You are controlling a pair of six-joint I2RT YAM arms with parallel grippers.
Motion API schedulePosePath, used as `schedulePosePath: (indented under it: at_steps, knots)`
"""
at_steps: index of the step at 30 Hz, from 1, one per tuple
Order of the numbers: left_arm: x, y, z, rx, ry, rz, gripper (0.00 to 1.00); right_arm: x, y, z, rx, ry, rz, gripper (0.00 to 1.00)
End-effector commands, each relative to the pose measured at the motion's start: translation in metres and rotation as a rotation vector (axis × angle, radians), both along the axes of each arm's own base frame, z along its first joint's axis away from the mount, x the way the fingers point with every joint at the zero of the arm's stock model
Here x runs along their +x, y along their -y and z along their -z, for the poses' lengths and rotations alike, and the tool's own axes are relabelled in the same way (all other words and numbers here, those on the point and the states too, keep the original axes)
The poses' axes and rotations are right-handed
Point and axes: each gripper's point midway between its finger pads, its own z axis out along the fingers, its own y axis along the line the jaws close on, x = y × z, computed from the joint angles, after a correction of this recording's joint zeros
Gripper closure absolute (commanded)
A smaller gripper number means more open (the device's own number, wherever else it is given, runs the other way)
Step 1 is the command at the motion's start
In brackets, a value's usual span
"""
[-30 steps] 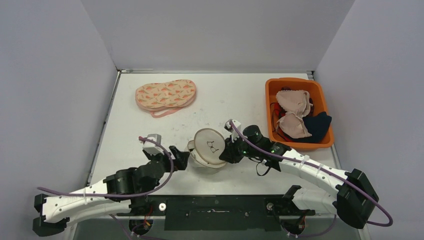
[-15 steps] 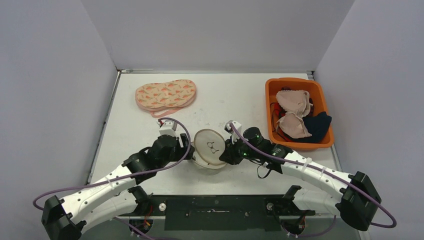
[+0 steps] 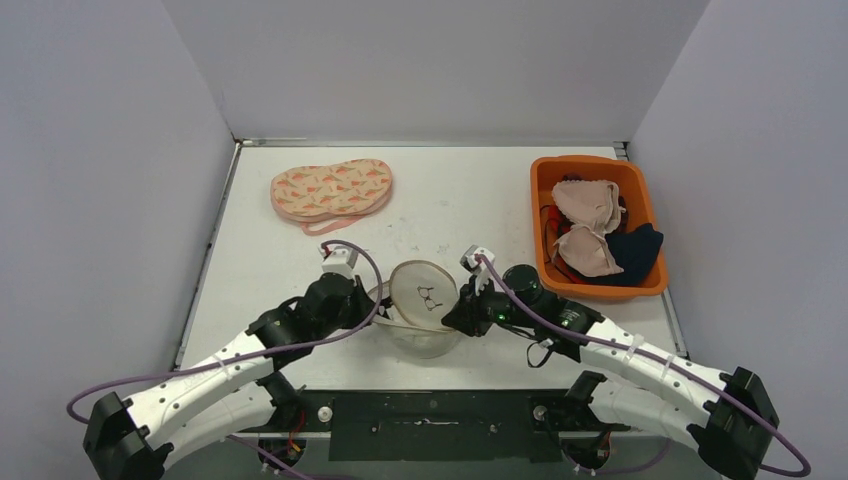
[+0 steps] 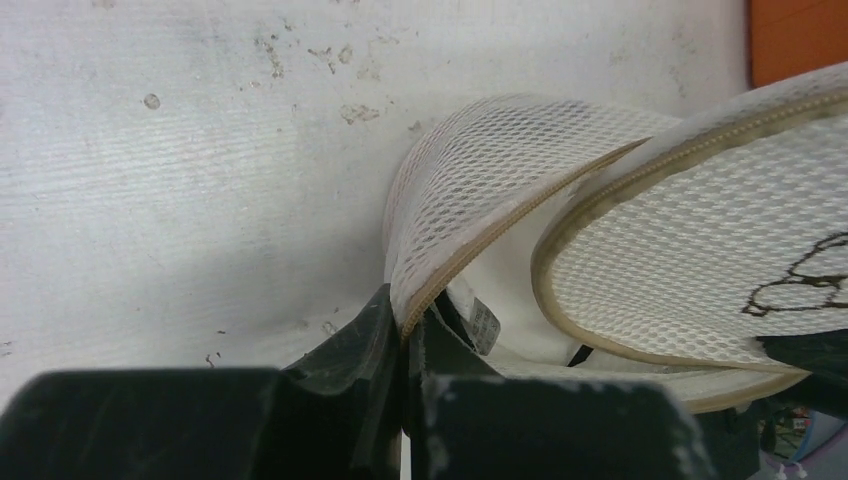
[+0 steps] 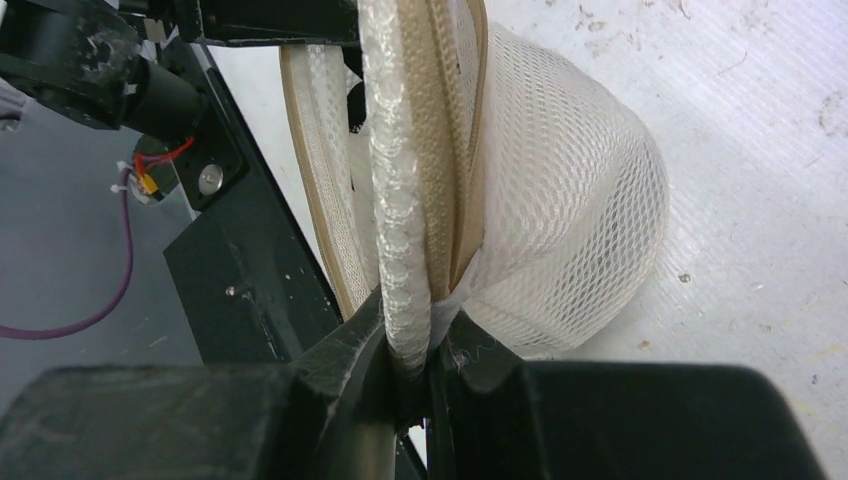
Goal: Unzip the laundry bag and remove the bra
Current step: Open the laundry bag at the center of the board.
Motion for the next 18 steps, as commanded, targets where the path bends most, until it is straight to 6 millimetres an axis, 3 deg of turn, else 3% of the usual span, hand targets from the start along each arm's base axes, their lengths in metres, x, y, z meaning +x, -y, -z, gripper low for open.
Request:
schedulePosePath:
  at_steps: [1, 6, 7, 10, 11, 13, 18]
  knots:
    - [0.015, -0.008, -0.05, -0.121, 0.163, -0.088, 1.0, -0.003, -0.01, -0.036, 0.169, 0.08, -0.021, 0.95]
    - [0.021, -0.022, -0.104, -0.193, 0.311, -0.133, 1.0, -0.015, -0.011, -0.066, 0.368, 0.141, -0.057, 0.91]
    - [0.021, -0.024, -0.112, -0.196, 0.332, -0.137, 1.0, -0.015, -0.011, -0.07, 0.393, 0.143, -0.051, 0.86]
    - [0.023, -0.03, -0.123, -0.171, 0.357, -0.148, 1.0, -0.008, -0.007, -0.073, 0.415, 0.144, 0.005, 0.44]
    - [0.024, -0.032, -0.124, -0.157, 0.356, -0.154, 1.0, -0.004, -0.005, -0.072, 0.41, 0.146, 0.039, 0.34]
    - [0.024, -0.035, -0.126, -0.137, 0.357, -0.162, 1.0, 0.004, 0.004, -0.075, 0.414, 0.161, 0.111, 0.23]
    - [0.028, -0.045, -0.145, -0.09, 0.389, -0.193, 1.0, 0.014, 0.025, -0.09, 0.445, 0.19, 0.248, 0.16]
